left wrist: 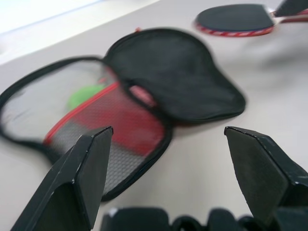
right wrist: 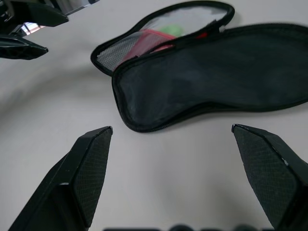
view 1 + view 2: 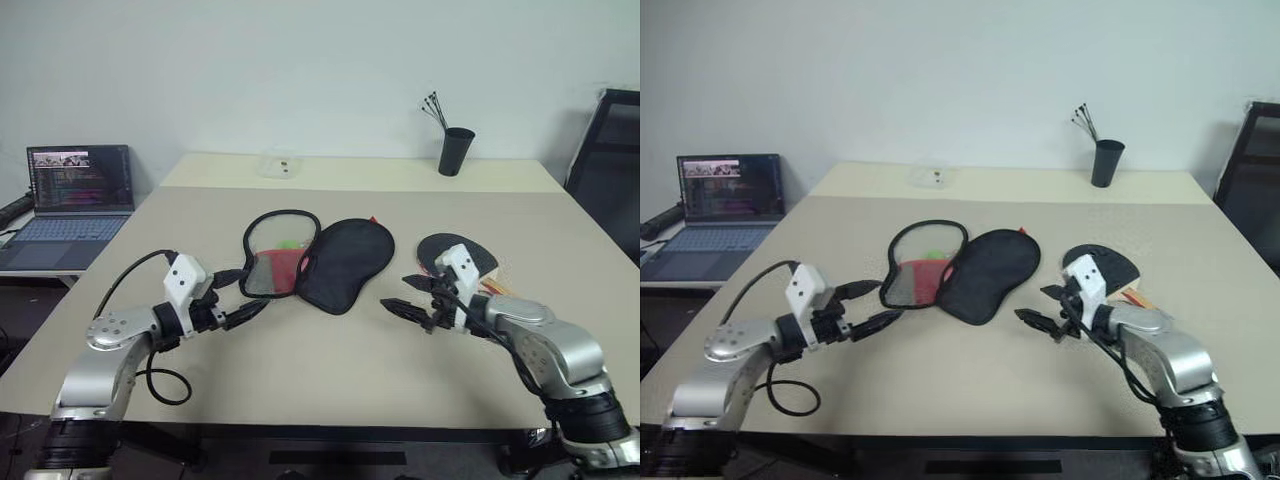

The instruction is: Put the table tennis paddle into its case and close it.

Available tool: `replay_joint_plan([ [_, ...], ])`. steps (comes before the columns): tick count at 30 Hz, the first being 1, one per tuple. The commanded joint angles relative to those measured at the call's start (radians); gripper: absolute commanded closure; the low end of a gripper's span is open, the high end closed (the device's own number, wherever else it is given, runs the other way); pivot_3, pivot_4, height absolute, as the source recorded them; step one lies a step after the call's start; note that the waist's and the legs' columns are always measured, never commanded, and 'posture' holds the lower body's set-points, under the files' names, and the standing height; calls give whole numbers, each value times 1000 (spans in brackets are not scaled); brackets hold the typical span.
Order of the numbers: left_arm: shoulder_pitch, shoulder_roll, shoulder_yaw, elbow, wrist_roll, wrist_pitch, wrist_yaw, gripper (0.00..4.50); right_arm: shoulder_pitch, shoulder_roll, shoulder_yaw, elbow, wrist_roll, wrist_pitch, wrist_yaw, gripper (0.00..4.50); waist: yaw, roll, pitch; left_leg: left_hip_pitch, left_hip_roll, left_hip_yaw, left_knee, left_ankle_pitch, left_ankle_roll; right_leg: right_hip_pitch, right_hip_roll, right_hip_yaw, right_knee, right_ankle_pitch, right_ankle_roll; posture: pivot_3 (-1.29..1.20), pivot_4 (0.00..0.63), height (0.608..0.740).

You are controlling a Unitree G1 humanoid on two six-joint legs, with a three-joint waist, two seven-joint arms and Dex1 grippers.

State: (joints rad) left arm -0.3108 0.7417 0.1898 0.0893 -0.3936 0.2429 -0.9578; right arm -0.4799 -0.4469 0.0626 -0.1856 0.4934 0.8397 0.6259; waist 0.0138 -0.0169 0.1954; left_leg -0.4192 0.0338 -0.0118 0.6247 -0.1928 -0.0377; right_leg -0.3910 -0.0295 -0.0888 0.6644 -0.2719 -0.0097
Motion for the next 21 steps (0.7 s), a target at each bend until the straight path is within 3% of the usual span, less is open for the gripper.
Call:
replay_joint_plan([
  [1,-57,39,54,21,-41,24,-27,430,-72,81,8,59,-16,50,-88,141,0,0,0,0,0,0,0,0,0,0,0,0,0,0,0,0,150,740],
  [7,-81,61,59,39,-35,35,-45,430,-142,213,29,202,-82,36,-189,141,-4,0,0,0,0,0,0,0,0,0,1,1,1,0,0,0,150,740],
  [21,-92,61,44,29,-18,32,-40,430,-287,399,38,526,-199,-119,-244,141,-11,-1,-1,1,12,11,0,0,0,-9,7,11,9,0,0,0,150,740],
])
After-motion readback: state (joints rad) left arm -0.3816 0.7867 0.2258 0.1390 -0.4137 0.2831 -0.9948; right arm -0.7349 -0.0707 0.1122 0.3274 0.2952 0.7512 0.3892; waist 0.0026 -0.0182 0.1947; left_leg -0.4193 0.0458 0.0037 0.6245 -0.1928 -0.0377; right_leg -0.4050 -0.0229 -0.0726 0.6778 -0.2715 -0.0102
